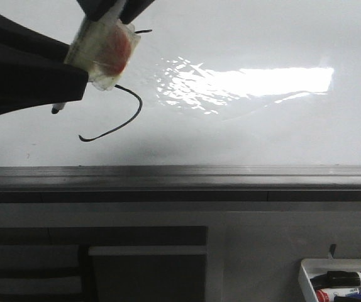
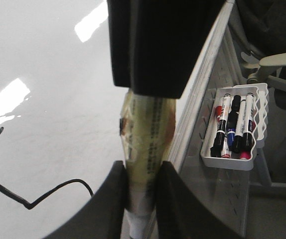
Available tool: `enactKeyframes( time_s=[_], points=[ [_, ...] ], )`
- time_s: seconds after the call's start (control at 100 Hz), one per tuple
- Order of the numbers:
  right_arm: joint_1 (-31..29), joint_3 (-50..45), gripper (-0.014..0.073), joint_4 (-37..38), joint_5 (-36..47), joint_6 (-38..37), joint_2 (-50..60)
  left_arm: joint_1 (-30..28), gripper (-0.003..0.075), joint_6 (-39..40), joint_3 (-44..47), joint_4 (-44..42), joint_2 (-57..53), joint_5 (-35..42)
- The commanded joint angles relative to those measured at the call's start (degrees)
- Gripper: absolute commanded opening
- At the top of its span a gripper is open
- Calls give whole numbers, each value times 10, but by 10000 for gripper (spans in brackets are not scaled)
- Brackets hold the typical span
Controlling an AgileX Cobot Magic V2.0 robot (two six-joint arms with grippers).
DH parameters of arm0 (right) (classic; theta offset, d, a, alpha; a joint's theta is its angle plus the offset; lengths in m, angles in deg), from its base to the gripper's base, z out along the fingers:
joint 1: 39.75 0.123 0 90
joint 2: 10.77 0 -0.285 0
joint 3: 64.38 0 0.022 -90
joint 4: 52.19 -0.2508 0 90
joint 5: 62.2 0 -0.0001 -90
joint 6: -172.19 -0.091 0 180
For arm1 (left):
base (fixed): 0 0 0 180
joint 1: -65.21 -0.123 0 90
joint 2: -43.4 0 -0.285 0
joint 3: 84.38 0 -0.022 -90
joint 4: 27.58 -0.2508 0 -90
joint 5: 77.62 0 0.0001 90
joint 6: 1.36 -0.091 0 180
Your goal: Write number 5 on whiteboard
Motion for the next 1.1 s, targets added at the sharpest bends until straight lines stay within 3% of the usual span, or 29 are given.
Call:
enactKeyframes(
  time_s=[0.0, 0.09, 0.16, 0.3, 0.39, 0.46, 0.6, 1.09],
  points=[
    [1, 16, 211, -2, 63, 5, 16, 0, -20, 21, -18, 31, -5, 34],
    [-8, 17, 430, 37, 87, 5, 22, 0, -20, 42, -18, 31, -5, 27],
    [-19, 17, 493, 68, 94, 5, 34, 0, -20, 77, -18, 47, -5, 6],
    [-36, 17, 492, 73, 98, 5, 74, 0, -21, 182, -22, 226, -9, -78],
    [-36, 17, 492, 73, 93, 5, 100, 0, -20, 189, -33, 376, -9, -151],
    [-36, 17, 492, 73, 87, 5, 113, 0, -20, 189, -51, 436, -6, -226],
    [-36, 17, 492, 73, 78, 5, 122, 0, -20, 189, -92, 439, 20, -332],
    [-36, 17, 492, 73, 76, 5, 122, 2, -20, 189, -127, 466, 74, -336]
  ],
)
